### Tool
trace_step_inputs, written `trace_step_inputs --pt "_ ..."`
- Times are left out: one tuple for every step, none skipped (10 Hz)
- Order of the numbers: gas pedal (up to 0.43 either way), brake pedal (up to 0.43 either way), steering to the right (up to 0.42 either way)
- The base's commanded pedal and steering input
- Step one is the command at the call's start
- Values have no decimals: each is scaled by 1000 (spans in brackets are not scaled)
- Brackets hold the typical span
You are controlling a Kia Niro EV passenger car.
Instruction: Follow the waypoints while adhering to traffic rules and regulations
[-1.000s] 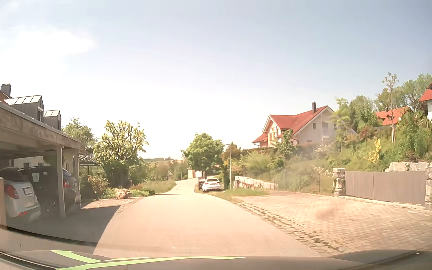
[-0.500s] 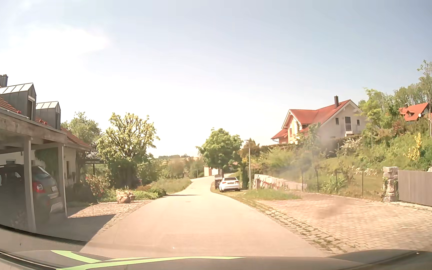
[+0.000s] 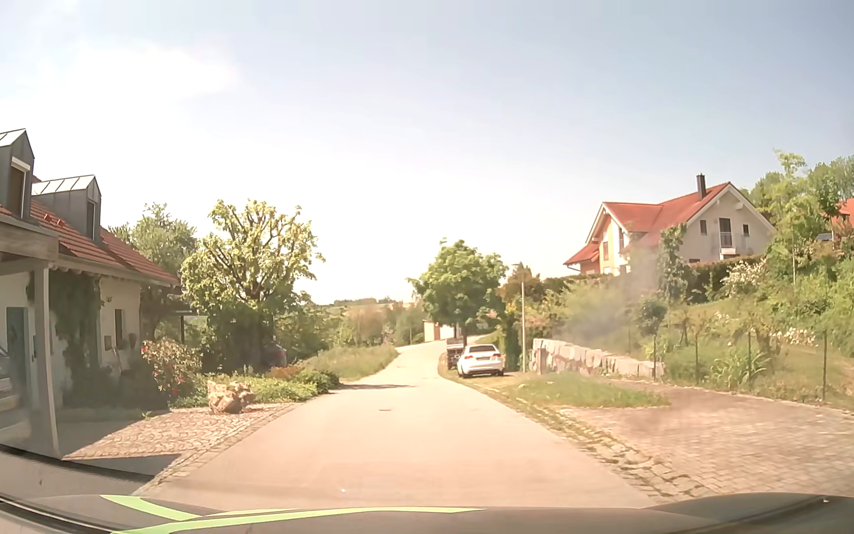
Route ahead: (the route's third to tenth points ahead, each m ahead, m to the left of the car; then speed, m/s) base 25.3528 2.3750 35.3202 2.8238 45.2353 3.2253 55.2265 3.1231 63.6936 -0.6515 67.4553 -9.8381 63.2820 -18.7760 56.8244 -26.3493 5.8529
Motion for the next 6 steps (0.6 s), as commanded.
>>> trace_step_inputs --pt "47 0 -39" --pt "0 0 -33" --pt "0 0 -32" --pt "0 0 -32" --pt "0 0 -31" --pt "0 0 -31"
